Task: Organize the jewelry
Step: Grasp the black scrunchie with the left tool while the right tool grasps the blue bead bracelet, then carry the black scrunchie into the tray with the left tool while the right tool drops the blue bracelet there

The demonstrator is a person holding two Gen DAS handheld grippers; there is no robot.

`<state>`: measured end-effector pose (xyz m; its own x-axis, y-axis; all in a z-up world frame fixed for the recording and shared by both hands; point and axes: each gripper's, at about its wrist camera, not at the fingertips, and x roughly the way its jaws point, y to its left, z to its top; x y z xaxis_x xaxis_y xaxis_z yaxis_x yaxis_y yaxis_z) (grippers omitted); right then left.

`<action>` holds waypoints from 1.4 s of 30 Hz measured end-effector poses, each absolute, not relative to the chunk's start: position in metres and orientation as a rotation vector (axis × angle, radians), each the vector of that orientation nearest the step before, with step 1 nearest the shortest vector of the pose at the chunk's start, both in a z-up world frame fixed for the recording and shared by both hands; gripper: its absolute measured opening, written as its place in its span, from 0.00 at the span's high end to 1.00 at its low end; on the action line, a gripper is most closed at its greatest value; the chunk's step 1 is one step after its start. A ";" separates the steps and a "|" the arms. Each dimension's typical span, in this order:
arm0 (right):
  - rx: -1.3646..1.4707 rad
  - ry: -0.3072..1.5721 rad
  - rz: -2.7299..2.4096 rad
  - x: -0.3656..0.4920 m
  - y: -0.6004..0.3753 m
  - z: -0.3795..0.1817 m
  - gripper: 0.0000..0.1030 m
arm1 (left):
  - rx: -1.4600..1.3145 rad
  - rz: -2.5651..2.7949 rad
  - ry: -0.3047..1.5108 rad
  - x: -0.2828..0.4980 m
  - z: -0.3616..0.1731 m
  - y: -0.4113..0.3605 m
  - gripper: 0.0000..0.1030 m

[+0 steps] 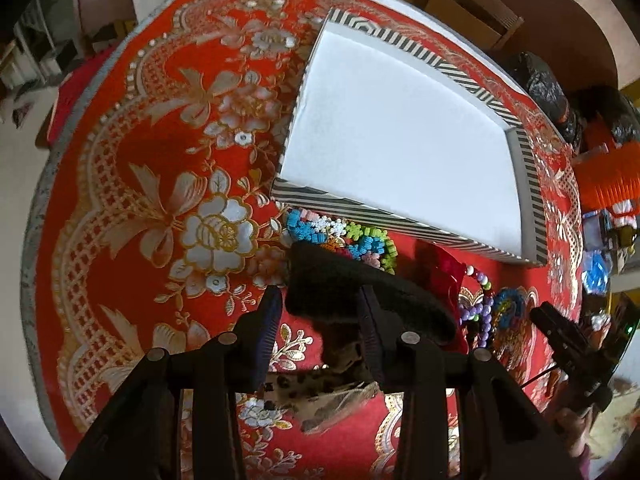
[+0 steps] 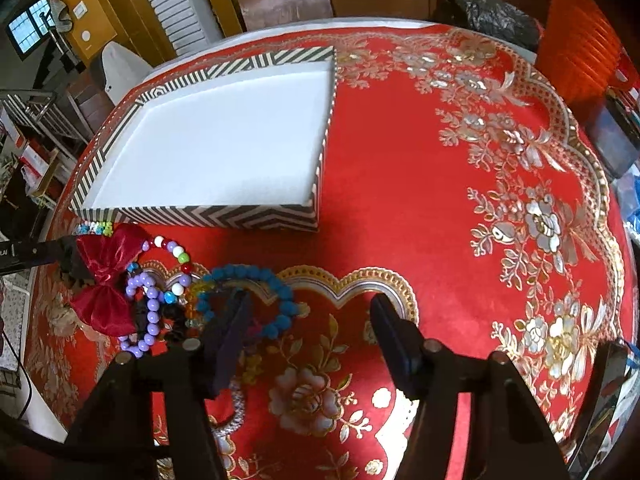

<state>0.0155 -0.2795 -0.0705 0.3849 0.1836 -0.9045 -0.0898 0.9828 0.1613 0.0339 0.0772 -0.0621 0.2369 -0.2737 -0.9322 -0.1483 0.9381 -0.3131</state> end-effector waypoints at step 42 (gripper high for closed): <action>0.167 0.937 0.337 -0.006 -0.271 0.042 0.92 | -0.289 -0.230 1.101 0.028 0.040 0.055 1.00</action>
<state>-0.0059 -0.2708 0.0421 0.5447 0.3545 -0.7600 -0.2105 0.9350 0.2853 0.0277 0.0548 0.0401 0.4351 -0.3240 -0.8401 0.0396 0.9390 -0.3417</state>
